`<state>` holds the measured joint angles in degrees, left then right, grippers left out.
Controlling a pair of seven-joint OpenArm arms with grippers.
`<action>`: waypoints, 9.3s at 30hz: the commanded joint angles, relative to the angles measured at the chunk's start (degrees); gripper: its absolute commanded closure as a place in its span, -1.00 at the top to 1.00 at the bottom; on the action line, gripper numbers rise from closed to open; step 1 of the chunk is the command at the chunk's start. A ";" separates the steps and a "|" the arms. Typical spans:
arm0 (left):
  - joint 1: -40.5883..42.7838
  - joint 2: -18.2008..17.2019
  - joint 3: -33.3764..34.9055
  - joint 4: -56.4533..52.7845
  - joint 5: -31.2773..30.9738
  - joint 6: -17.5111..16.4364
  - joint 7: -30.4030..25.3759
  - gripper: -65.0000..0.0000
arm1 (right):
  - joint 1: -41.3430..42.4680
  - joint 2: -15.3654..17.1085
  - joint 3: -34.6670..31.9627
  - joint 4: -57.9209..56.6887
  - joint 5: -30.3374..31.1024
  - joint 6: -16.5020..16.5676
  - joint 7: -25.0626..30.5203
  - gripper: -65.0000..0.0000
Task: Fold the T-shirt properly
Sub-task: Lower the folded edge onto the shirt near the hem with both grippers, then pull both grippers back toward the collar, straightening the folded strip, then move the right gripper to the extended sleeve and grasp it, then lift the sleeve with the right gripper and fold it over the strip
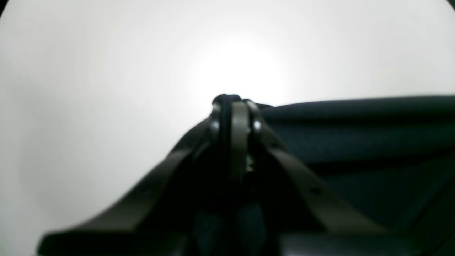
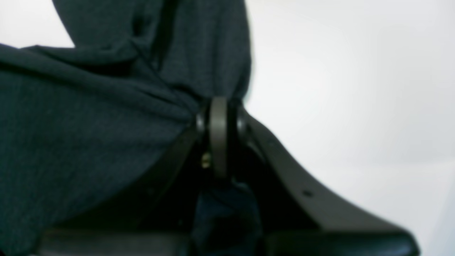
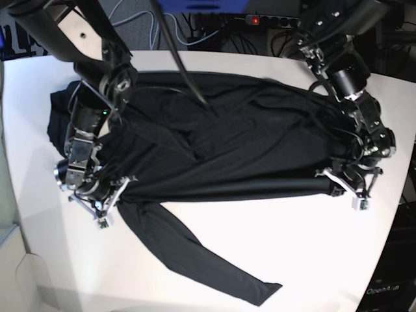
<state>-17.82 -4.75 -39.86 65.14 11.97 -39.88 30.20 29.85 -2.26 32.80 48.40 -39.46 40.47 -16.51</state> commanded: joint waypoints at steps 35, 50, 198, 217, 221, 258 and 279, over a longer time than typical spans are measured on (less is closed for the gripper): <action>6.35 -0.74 0.08 6.90 -8.67 -0.12 -1.32 -0.95 | -25.85 -4.55 -17.81 49.22 -0.32 -0.47 -2.08 -0.99; 7.93 -0.74 -0.10 6.90 -8.67 -0.12 -1.32 -0.95 | -36.22 -4.55 -17.98 60.21 5.05 -0.47 -2.08 -0.99; 25.08 1.63 -7.92 17.19 -8.14 -0.12 3.08 0.25 | -2.29 -1.74 -8.14 12.30 8.03 -0.47 -5.42 0.48; 23.93 1.63 -7.92 16.83 -8.14 -0.12 3.26 0.25 | -1.58 -6.74 5.58 12.13 8.39 -0.47 -5.95 0.48; 23.93 1.63 -7.92 16.83 -8.14 -0.12 3.26 0.25 | -1.49 -6.74 6.63 7.73 8.39 -0.47 -5.95 0.47; 22.62 1.63 -7.57 16.75 -8.14 -0.12 3.26 0.25 | -7.21 -6.74 -0.84 15.47 8.39 -0.47 -9.73 -0.99; 21.47 1.11 -7.40 16.75 -8.05 -0.12 3.26 0.25 | -35.96 -6.74 -34.51 55.55 12.96 -0.47 -10.08 -0.99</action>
<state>3.99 -2.98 -47.16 81.25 3.81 -40.10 33.67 -6.68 -8.75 -1.54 102.67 -26.92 40.27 -27.73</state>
